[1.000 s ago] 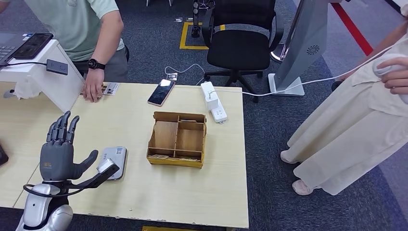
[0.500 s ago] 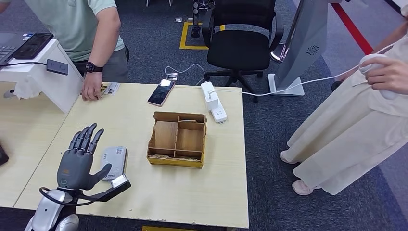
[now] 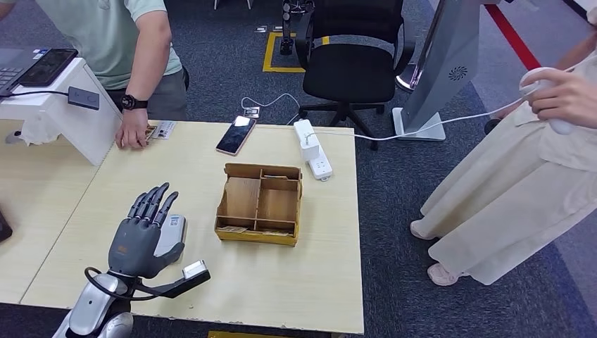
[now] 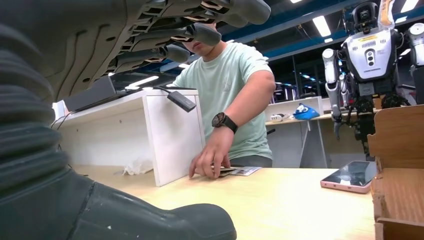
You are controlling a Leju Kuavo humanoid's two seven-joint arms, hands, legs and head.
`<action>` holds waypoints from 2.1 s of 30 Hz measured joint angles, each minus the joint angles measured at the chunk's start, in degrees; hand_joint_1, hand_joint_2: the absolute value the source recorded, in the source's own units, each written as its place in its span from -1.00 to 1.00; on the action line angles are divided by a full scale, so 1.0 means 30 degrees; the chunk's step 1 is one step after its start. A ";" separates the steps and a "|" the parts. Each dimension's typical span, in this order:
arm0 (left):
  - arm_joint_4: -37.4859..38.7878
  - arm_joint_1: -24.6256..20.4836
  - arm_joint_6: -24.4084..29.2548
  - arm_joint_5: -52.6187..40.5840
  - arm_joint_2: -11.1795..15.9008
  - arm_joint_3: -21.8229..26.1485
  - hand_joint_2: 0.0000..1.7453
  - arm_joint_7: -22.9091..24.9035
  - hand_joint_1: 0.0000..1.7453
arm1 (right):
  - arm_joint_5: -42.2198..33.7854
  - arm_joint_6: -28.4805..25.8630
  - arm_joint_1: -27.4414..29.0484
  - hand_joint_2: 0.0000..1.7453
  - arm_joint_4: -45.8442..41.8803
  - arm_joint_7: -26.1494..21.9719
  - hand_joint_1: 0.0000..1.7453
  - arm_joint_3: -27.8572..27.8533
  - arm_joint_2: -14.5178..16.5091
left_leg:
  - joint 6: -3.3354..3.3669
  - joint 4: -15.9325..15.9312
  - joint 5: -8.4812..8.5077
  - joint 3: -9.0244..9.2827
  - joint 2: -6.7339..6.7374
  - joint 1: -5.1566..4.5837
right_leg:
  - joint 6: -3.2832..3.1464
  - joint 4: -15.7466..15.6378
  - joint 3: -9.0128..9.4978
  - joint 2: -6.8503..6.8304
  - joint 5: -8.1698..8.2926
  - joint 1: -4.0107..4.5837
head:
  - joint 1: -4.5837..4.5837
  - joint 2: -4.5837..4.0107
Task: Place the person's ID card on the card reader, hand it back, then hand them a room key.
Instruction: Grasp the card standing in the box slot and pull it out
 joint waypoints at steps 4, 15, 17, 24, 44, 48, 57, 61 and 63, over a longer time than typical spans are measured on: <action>0.0124 -0.0286 -0.0038 -0.0151 0.0038 -0.0185 1.00 0.0148 -1.00 | 0.0029 0.0016 -0.0008 1.00 -0.0020 0.0018 -1.00 0.0036 0.0000 | 0.0000 0.0000 0.0000 0.0000 0.0000 0.0000 | 0.0000 0.0000 0.0001 0.0000 0.0000 0.0000 | 0.0002 -0.0002; 0.0220 -0.0592 0.0040 -0.0512 0.0140 -0.0244 1.00 0.0516 -1.00 | 0.0045 0.0035 -0.0013 1.00 -0.0069 0.0020 -1.00 0.0095 0.0000 | 0.0000 0.0000 0.0000 0.0000 0.0000 0.0002 | 0.0000 0.0000 0.0000 0.0000 0.0000 0.0002 | -0.0004 0.0000; 0.0280 -0.0852 0.0062 -0.0718 0.0268 -0.0260 1.00 0.0636 -1.00 | 0.0053 0.0055 -0.0031 1.00 -0.0073 0.0016 -1.00 0.0109 0.0000 | 0.0000 0.0000 0.0001 0.0000 -0.0001 0.0004 | 0.0000 0.0000 0.0001 -0.0002 0.0001 0.0003 | -0.0002 0.0000; 0.1010 -0.2850 -0.0071 -0.1235 0.0545 -0.1052 1.00 0.0646 -1.00 | 0.0299 0.0328 -0.0238 1.00 -0.0075 0.0148 -1.00 0.0340 0.0000 | 0.0000 0.0002 0.0002 0.0000 -0.0001 0.0003 | -0.0005 0.0001 0.0002 0.0001 0.0007 0.0003 | 0.0000 -0.0002; 0.1943 -0.4641 -0.2059 -0.0085 0.1193 -0.2583 1.00 0.0146 -1.00 | 0.0357 0.0401 -0.0337 1.00 -0.0075 0.0257 -1.00 0.0701 0.0000 | -0.0001 0.0005 0.0002 0.0000 0.0002 0.0007 | -0.0008 0.0001 -0.0001 0.0006 0.0008 0.0005 | 0.0000 0.0002; 0.1943 -0.4782 -0.3434 0.0877 0.1895 -0.2976 1.00 -0.0110 -1.00 | 0.0313 0.0437 -0.0346 1.00 -0.0075 0.0280 -1.00 0.0820 -0.0020 | -0.0002 0.0005 0.0002 0.0000 0.0004 0.0011 | -0.0008 0.0002 -0.0001 0.0007 0.0009 0.0007 | 0.0000 0.0000; 0.1841 -0.4960 -0.6246 0.3253 0.4163 -0.3320 1.00 -0.0454 -1.00 | 0.0140 0.0588 -0.0365 1.00 -0.0075 0.0275 -1.00 0.1020 -0.0080 | -0.0004 0.0004 0.0004 -0.0001 0.0010 0.0027 | -0.0011 0.0007 -0.0001 0.0015 0.0008 0.0018 | 0.0000 -0.0002; 0.1507 -0.4957 -0.7094 0.3839 0.5126 -0.3349 1.00 -0.0452 -1.00 | 0.0029 0.0587 -0.0366 1.00 -0.0075 0.0271 -1.00 0.1060 -0.0102 | -0.0004 0.0004 0.0004 -0.0002 0.0010 0.0028 | -0.0011 0.0007 0.0000 0.0015 0.0008 0.0019 | 0.0003 -0.0002; 0.1340 -0.4949 -0.7371 0.4009 0.5522 -0.3386 1.00 -0.0437 -1.00 | 0.0016 0.0583 -0.0366 1.00 -0.0075 0.0268 -1.00 0.1073 -0.0111 | -0.0004 0.0004 0.0004 -0.0003 0.0009 0.0028 | -0.0011 0.0007 0.0001 0.0014 0.0008 0.0019 | 0.0004 -0.0002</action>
